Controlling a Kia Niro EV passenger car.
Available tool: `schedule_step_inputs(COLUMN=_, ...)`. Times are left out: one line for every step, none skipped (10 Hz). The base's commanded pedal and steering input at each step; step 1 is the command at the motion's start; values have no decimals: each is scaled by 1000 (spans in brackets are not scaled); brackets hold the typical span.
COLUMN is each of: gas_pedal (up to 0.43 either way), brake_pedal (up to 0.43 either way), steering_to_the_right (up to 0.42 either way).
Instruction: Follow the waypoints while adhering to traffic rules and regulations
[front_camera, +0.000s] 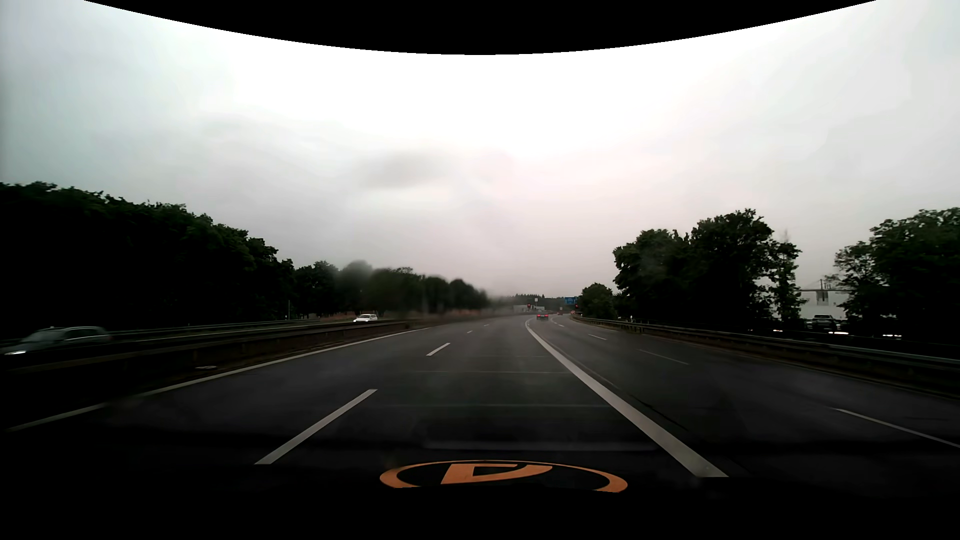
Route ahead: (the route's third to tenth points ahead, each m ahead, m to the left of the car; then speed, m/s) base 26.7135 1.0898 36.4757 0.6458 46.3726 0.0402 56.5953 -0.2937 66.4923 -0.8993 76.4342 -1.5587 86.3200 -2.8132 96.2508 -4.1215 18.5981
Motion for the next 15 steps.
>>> schedule_step_inputs(gas_pedal=150, brake_pedal=0, steering_to_the_right=8)
schedule_step_inputs(gas_pedal=150, brake_pedal=0, steering_to_the_right=8)
schedule_step_inputs(gas_pedal=150, brake_pedal=0, steering_to_the_right=8)
schedule_step_inputs(gas_pedal=150, brake_pedal=0, steering_to_the_right=8)
schedule_step_inputs(gas_pedal=150, brake_pedal=0, steering_to_the_right=8)
schedule_step_inputs(gas_pedal=150, brake_pedal=0, steering_to_the_right=8)
schedule_step_inputs(gas_pedal=150, brake_pedal=0, steering_to_the_right=7)
schedule_step_inputs(gas_pedal=150, brake_pedal=0, steering_to_the_right=7)
schedule_step_inputs(gas_pedal=150, brake_pedal=0, steering_to_the_right=7)
schedule_step_inputs(gas_pedal=150, brake_pedal=0, steering_to_the_right=7)
schedule_step_inputs(gas_pedal=150, brake_pedal=0, steering_to_the_right=7)
schedule_step_inputs(gas_pedal=150, brake_pedal=0, steering_to_the_right=6)
schedule_step_inputs(gas_pedal=150, brake_pedal=0, steering_to_the_right=6)
schedule_step_inputs(gas_pedal=150, brake_pedal=0, steering_to_the_right=5)
schedule_step_inputs(gas_pedal=150, brake_pedal=0, steering_to_the_right=5)
